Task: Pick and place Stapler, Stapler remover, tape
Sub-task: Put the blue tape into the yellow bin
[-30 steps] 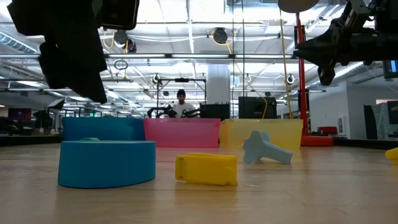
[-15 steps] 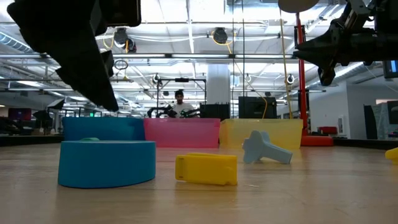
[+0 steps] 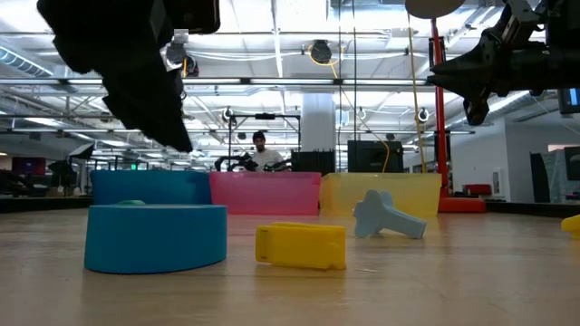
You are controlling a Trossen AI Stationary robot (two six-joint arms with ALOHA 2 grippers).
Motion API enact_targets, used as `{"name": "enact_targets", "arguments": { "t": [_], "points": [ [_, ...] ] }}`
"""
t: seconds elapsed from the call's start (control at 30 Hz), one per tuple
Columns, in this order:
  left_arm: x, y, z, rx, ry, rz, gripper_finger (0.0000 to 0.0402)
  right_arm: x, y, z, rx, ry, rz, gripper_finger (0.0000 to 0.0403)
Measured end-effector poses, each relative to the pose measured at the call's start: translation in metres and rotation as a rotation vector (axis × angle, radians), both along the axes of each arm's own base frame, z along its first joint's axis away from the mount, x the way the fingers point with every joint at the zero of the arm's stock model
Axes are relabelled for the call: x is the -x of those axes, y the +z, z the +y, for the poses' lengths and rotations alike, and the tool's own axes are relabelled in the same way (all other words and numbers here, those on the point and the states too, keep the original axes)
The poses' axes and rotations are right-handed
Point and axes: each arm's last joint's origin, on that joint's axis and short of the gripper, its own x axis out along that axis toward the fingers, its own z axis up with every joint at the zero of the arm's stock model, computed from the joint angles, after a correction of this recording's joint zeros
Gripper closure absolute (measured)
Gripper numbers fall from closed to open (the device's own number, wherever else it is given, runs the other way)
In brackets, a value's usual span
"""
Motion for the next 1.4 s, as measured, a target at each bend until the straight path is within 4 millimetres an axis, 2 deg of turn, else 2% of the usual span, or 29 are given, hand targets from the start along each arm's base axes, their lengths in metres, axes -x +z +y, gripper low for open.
{"name": "enact_targets", "arguments": {
  "t": [0.43,0.77,0.9,1.1,1.23,1.4],
  "points": [
    [-0.001,0.001,-0.001,0.039,0.042,-0.012,0.0215,0.0,0.0,0.0,-0.001,-0.001,0.002,0.0339],
    [0.004,0.002,-0.011,-0.031,0.103,-0.065,0.0215,0.0,-0.004,0.0,-0.036,0.0,0.036,0.0339],
    [0.003,-0.008,-0.011,-0.027,0.104,-0.027,0.0215,0.0,-0.004,0.0,-0.036,0.001,0.037,0.0339],
    [-0.008,-0.035,-0.015,0.055,0.051,0.05,0.0215,0.0,-0.004,0.0,-0.039,0.001,0.038,0.0339],
    [-0.012,-0.035,-0.015,0.083,0.034,0.033,0.0215,0.0,-0.004,0.0,-0.039,0.001,0.039,0.0339],
    [-0.008,-0.039,-0.011,0.057,0.043,0.094,0.0215,0.0,-0.004,0.0,-0.039,0.001,0.039,0.0339]
  ]
}}
